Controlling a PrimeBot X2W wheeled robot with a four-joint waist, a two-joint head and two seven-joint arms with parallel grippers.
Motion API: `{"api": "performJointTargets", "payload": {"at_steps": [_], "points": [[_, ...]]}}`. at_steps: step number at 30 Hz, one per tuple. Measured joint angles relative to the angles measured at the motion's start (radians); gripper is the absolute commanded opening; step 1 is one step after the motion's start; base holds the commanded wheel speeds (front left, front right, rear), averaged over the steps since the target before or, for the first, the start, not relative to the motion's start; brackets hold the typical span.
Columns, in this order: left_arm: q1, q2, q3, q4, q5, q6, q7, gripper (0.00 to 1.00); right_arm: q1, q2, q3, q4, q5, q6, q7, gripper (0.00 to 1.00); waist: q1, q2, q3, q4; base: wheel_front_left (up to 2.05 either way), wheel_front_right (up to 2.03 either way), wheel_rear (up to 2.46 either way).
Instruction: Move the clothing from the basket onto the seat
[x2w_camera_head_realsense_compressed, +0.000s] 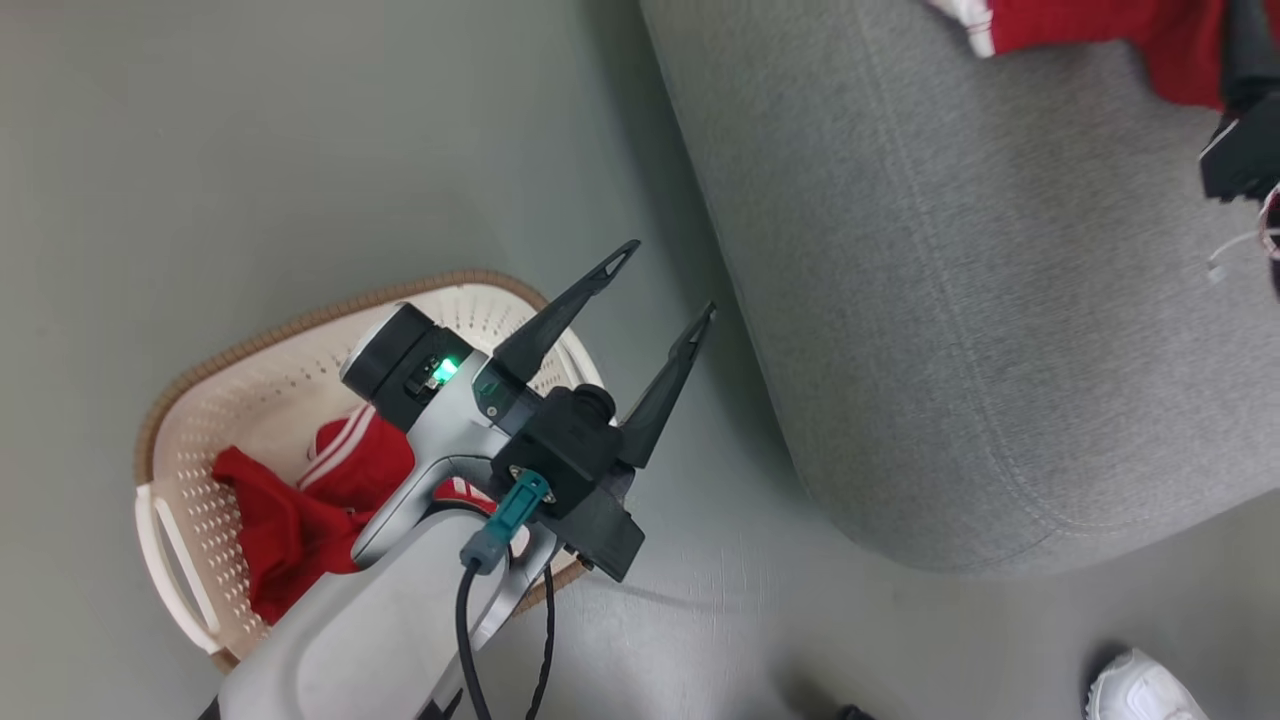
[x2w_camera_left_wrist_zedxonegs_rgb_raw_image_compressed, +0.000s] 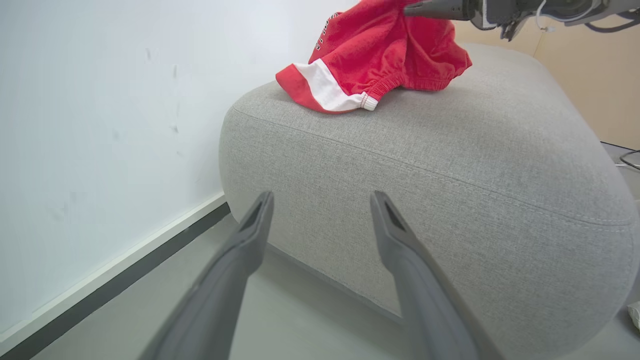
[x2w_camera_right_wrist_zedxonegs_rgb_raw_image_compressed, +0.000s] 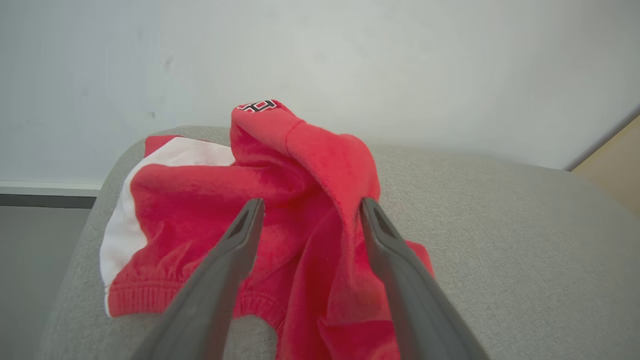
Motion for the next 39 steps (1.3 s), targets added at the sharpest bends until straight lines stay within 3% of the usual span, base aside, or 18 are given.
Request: {"api": "performJointTargets", "payload": {"at_steps": [12, 23, 39], "points": [[0.045, -0.057, 0.047, 0.095, -0.069, 0.019, -0.071, 1.0, 0.123, 0.036, 0.038, -0.123, -0.035, 0.007, -0.007, 1.0, -0.0001, -0.0002, -0.161, 0.025, 0.0, 0.0, 0.0], [0.166, -0.063, 0.144, 0.162, -0.143, 0.05, -0.098, 1.0, 0.317, 0.092, 0.058, -0.23, -0.036, 0.006, -0.007, 1.0, -0.0002, -0.0003, -0.306, 0.111, 0.0, 0.0, 0.0], [0.427, -0.006, 0.327, 0.138, -0.209, 0.072, -0.105, 1.0, 0.67, 0.168, 0.059, -0.46, -0.035, -0.095, -0.007, 1.0, -0.0003, -0.0003, -0.517, 0.259, 0.0, 0.0, 0.0]]}}
